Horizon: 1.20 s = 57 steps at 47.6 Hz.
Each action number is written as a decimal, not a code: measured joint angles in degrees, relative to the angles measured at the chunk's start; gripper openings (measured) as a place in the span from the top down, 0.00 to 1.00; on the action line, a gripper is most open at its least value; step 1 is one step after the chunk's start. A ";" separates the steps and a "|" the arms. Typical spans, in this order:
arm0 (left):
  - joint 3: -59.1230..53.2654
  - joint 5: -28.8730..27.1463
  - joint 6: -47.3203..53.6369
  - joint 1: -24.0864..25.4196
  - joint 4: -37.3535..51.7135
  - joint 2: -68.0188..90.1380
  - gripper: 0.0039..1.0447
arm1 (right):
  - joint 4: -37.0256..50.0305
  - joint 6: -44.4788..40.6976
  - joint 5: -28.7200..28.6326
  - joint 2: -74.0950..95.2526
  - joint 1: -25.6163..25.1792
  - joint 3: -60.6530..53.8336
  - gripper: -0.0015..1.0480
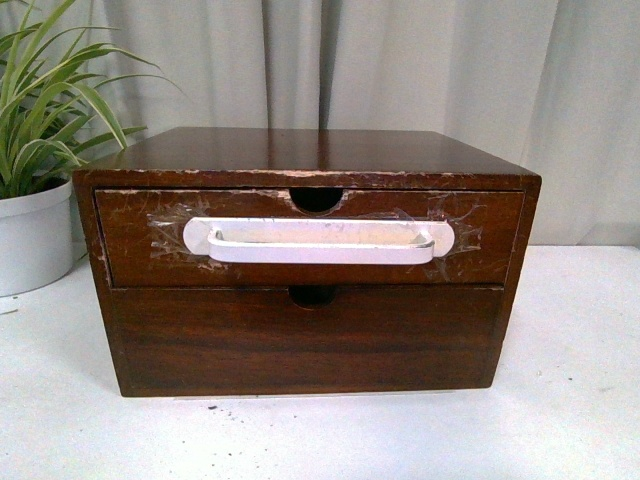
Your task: Open drawer
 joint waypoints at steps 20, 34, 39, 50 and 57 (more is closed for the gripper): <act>0.00 0.00 0.00 0.00 0.00 0.00 0.06 | 0.00 0.00 0.00 0.00 0.00 0.00 0.09; 0.00 0.00 0.00 0.00 0.00 0.00 0.06 | 0.00 0.00 0.00 0.00 0.00 0.00 0.09; 0.00 0.00 0.00 0.00 0.00 0.00 0.06 | 0.00 0.00 0.00 0.00 0.00 0.00 0.09; 0.00 0.00 0.00 0.00 0.00 0.00 0.06 | 0.00 0.00 0.00 0.00 0.00 0.00 0.09; 0.00 0.00 0.00 0.00 0.00 0.00 0.06 | 0.00 0.00 0.00 0.00 0.00 0.00 0.09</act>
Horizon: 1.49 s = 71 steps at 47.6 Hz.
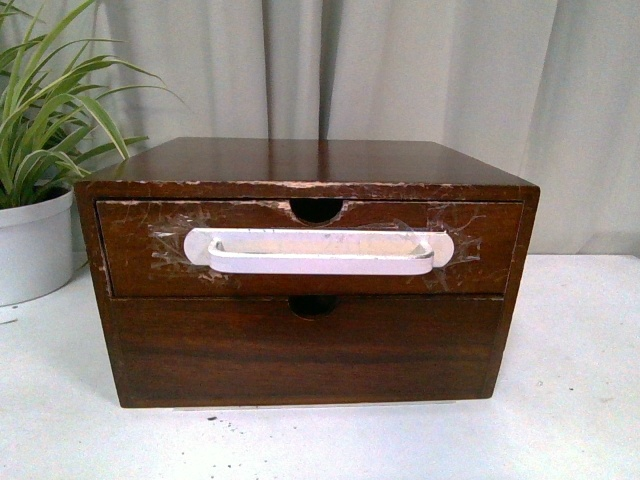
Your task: Open drawer
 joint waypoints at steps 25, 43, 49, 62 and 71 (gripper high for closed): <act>6.58 22.23 8.41 -2.54 5.57 16.87 0.06 | -9.03 -3.34 -4.24 20.04 2.23 15.98 0.09; 28.28 40.79 41.48 -6.84 -5.11 48.61 0.06 | -11.32 -27.26 -14.16 45.20 3.23 36.98 0.09; 37.94 39.89 49.55 -12.85 -11.58 57.57 0.06 | -14.45 -33.57 -15.56 52.52 4.00 43.19 0.09; 52.37 34.38 55.78 -23.04 -15.72 72.63 0.06 | -20.52 -44.41 -15.30 63.41 12.48 50.21 0.09; 58.21 31.34 58.34 -23.67 -16.68 80.63 0.06 | -20.20 -46.56 -14.34 70.27 16.98 53.94 0.09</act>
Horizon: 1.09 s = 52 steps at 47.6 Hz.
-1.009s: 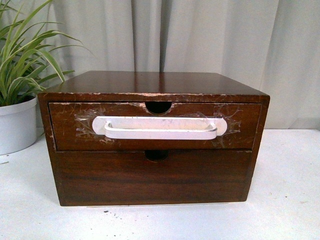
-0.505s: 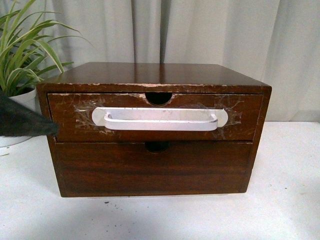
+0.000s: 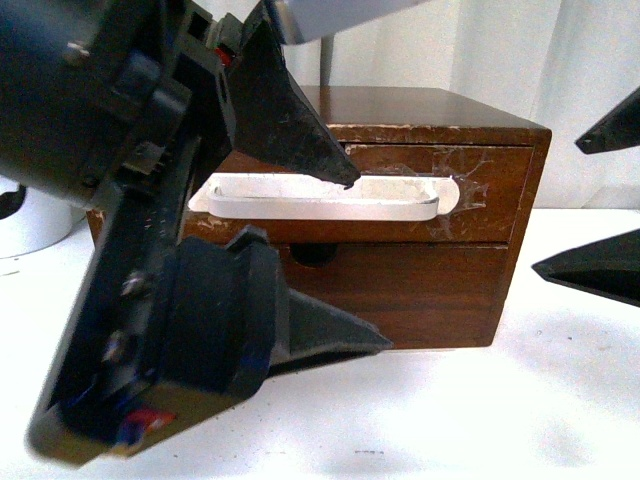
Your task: Open drawer
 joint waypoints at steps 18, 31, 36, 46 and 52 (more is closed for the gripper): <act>10.05 -6.08 6.27 3.98 -4.09 11.61 0.06 | 0.96 -0.76 0.59 8.24 3.82 4.76 0.09; 12.59 -8.90 9.88 5.99 -5.92 14.60 0.06 | 1.22 -0.76 0.35 8.98 4.04 5.18 0.09; 13.40 -9.31 11.65 6.40 -8.04 14.97 0.06 | 1.20 -0.79 0.09 9.66 4.07 5.73 0.09; 13.84 -9.70 13.51 6.84 -9.99 15.23 0.06 | 1.31 -0.74 -0.09 13.46 4.46 8.61 0.09; 13.84 -9.55 13.77 6.93 -10.03 15.28 0.06 | 1.33 -0.59 0.00 16.15 5.11 10.58 0.09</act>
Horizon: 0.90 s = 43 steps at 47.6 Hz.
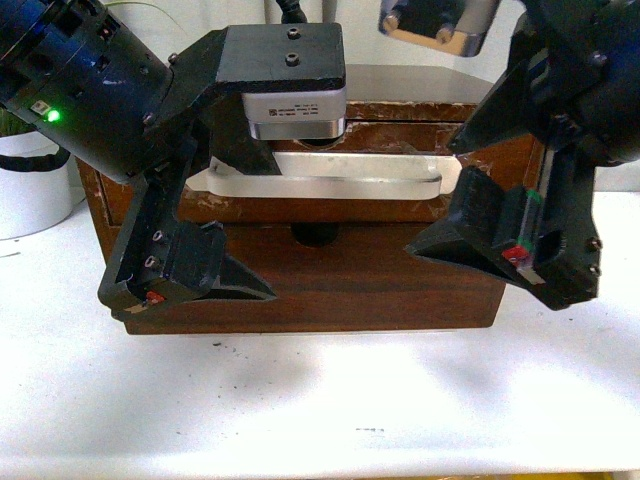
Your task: Open drawer
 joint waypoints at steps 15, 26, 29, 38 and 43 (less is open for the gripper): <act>0.00 0.76 0.20 0.55 -0.28 0.00 0.06 | -1.75 0.66 0.33 4.83 1.46 4.81 0.09; -0.04 0.90 0.37 0.98 -0.55 0.00 0.06 | -4.92 0.96 0.31 5.68 1.88 5.86 0.09; -0.07 1.07 0.37 1.07 -0.55 0.00 0.06 | -4.92 1.11 -0.28 5.68 1.86 5.86 0.09; -0.07 1.14 0.33 1.11 -0.52 0.00 0.06 | -6.05 0.09 -0.55 6.34 1.25 6.03 0.09; -0.09 1.07 0.33 1.09 -0.52 0.00 0.06 | -5.86 0.42 -1.86 6.86 1.07 6.14 0.09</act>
